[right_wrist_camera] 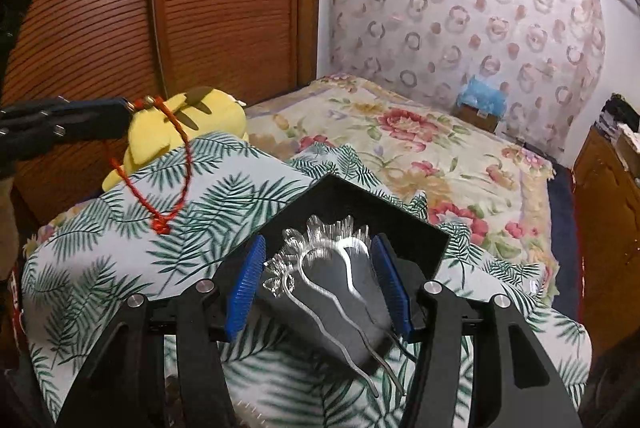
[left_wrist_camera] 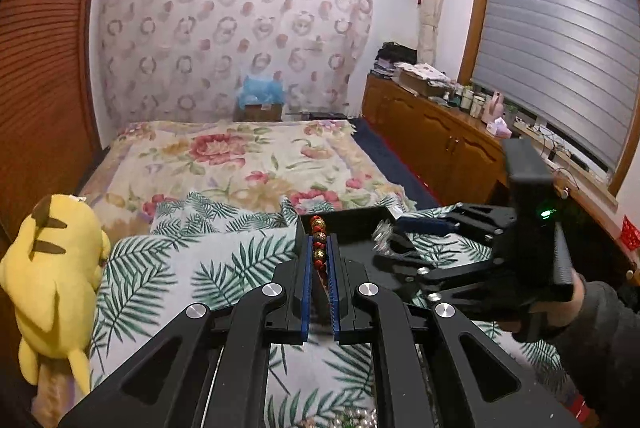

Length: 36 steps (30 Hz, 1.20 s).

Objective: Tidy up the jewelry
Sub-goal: 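Carry both items over the black box and open both tools to drop them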

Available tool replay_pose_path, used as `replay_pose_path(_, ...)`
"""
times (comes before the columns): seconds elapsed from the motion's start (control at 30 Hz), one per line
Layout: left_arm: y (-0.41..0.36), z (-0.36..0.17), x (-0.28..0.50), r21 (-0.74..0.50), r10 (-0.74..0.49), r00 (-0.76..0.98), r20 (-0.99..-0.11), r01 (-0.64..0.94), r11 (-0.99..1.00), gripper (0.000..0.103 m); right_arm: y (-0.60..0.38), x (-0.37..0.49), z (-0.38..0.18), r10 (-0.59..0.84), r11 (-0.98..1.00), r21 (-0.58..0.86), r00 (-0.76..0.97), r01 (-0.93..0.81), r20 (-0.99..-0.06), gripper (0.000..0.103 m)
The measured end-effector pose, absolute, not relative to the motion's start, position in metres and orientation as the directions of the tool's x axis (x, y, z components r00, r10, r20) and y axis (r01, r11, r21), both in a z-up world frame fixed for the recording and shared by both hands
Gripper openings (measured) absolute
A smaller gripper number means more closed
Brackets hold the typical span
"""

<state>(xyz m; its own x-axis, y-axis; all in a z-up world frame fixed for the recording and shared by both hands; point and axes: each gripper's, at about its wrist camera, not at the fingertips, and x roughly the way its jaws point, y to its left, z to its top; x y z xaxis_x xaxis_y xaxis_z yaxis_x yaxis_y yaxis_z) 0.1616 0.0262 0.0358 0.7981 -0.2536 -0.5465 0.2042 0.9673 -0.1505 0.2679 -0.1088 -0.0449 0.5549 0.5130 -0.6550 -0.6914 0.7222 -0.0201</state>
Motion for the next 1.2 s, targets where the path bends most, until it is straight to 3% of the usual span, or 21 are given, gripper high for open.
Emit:
replay_pose_path(0.23, 0.023, 0.039, 0.19, -0.145, -0.257, 0.783, -0.566, 0.213, 0.966, 0.006, -0.094, 0.298, -0.063, 0.513, 0.707, 0.002, 0.511, -0.707, -0.69, 0.055)
replay_pose_path(0.83, -0.023, 0.013, 0.227, -0.162, -0.351, 0.711, -0.61, 0.322, 0.933, 0.006, -0.172, 0.287, -0.054, 0.439, 0.823, 0.017, 0.618, -0.568, -0.652, 0.055)
replay_pose_path(0.87, -0.025, 0.013, 0.227, -0.158, -0.352, 0.709, -0.612, 0.326, 0.932, 0.008, -0.173, 0.285, -0.054, 0.439, 0.825, 0.019, 0.619, -0.565, -0.651, 0.055)
replay_pose_path(0.97, -0.029, 0.014, 0.222, -0.147, -0.349, 0.714, -0.608, 0.331, 0.932, 0.029, -0.175, 0.275, -0.053, 0.442, 0.828, 0.027, 0.621, -0.561, -0.648, 0.055)
replay_pose_path(1.2, -0.021, 0.011, 0.203, -0.151, -0.337, 0.712, -0.616, 0.313, 0.938, 0.035, -0.174, 0.241, -0.055, 0.461, 0.818, 0.045, 0.607, -0.574, -0.648, 0.055)
